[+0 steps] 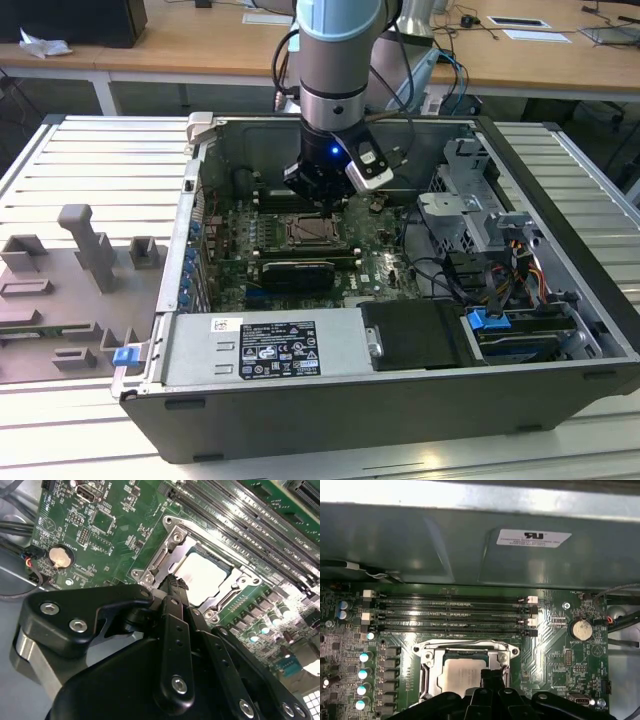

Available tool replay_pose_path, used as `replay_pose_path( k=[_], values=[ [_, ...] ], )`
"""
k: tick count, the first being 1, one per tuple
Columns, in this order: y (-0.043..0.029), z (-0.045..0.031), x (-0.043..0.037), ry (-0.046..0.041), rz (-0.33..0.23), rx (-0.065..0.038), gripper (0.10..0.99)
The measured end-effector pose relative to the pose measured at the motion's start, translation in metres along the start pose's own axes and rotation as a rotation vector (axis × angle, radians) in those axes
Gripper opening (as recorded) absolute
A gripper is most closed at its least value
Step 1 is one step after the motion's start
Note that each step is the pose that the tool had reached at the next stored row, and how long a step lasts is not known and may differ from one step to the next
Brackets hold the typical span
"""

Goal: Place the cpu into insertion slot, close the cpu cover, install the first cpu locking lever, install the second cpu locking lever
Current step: 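Install the second cpu locking lever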

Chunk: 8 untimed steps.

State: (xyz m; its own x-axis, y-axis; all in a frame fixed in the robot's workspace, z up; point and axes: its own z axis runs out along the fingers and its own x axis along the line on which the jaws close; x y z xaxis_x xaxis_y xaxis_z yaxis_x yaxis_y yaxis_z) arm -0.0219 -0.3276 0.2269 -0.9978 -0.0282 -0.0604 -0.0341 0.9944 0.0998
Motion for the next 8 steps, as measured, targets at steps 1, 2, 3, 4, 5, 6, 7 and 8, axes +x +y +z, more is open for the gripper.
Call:
replay_pose_path(
  k=[1, 2, 3, 4, 5, 6, 7, 8],
  values=[
    [-0.0008, -0.0001, 0.0, 0.0, 0.0, 0.0, 0.106],
    [-0.0014, -0.0002, 0.0, 0.0, 0.0, 0.0, 0.106],
    [-0.0017, -0.0001, 0.0001, -0.0001, 0.0, 0.0, 0.106],
    [-0.0018, -0.0002, 0.0001, -0.0001, 0.0, 0.0, 0.106],
    [-0.0019, -0.0006, 0.0001, 0.0001, 0.0, 0.0, 0.106],
    [-0.0019, -0.0012, 0.0, 0.0002, 0.0, 0.0, 0.106],
    [-0.0018, -0.0022, 0.0, 0.0004, 0.0, 0.0, 0.106],
    [-0.0017, -0.0035, -0.0001, 0.0008, 0.0, 0.0, 0.106]
  ],
)
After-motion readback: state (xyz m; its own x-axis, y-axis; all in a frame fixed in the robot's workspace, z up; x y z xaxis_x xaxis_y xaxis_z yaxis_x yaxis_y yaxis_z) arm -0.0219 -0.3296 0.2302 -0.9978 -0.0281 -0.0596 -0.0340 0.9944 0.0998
